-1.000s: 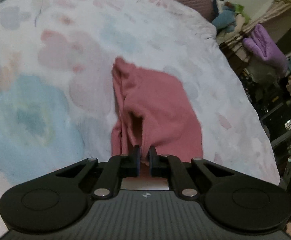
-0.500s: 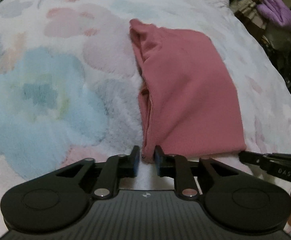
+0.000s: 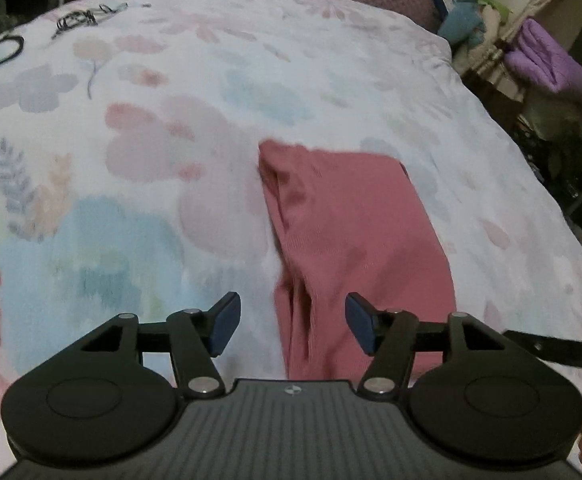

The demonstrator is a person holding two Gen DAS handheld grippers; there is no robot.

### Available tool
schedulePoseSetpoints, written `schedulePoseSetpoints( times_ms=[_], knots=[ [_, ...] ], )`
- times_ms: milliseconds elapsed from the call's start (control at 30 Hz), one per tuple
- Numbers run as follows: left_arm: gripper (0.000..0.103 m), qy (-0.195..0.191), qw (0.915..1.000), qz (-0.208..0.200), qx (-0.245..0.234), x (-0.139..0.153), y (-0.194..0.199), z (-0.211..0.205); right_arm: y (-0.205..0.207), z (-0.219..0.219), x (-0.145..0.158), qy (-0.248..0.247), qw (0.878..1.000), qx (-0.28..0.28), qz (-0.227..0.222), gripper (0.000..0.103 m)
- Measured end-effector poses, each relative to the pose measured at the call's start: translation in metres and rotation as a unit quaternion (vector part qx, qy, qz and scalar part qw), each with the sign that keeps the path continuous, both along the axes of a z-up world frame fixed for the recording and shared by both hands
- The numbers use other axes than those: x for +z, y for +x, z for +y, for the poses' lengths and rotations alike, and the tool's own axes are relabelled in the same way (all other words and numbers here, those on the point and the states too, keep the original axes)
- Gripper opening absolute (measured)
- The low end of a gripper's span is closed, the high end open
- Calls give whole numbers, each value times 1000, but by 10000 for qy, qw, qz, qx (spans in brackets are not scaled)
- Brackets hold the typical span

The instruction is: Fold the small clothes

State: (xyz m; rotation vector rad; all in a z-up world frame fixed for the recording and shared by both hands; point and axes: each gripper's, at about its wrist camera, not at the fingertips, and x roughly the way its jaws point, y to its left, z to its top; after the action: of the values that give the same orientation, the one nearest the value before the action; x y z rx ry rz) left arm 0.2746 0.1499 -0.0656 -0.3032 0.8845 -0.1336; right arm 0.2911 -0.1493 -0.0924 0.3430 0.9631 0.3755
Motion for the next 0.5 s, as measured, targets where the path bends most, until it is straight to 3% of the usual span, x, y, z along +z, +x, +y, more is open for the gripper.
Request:
schedulePoseSetpoints(
  times_ms=[67,167,300,500],
  knots=[
    [71,-14,10000,26,86,-2,16,-1,8,1,2,62,10000,-15,-33,45],
    [72,-337,9992,42,218,-7,38,4,22,2,3,56,9999,-95,-74,53],
    [81,-732,9963,0,461,-16,62,16,45,2,3,176,9994,-283,-124,62],
    [84,-1604,9854,122,565,-41,97,38,91,5,-3,420,9980,-443,-135,71]
  ],
)
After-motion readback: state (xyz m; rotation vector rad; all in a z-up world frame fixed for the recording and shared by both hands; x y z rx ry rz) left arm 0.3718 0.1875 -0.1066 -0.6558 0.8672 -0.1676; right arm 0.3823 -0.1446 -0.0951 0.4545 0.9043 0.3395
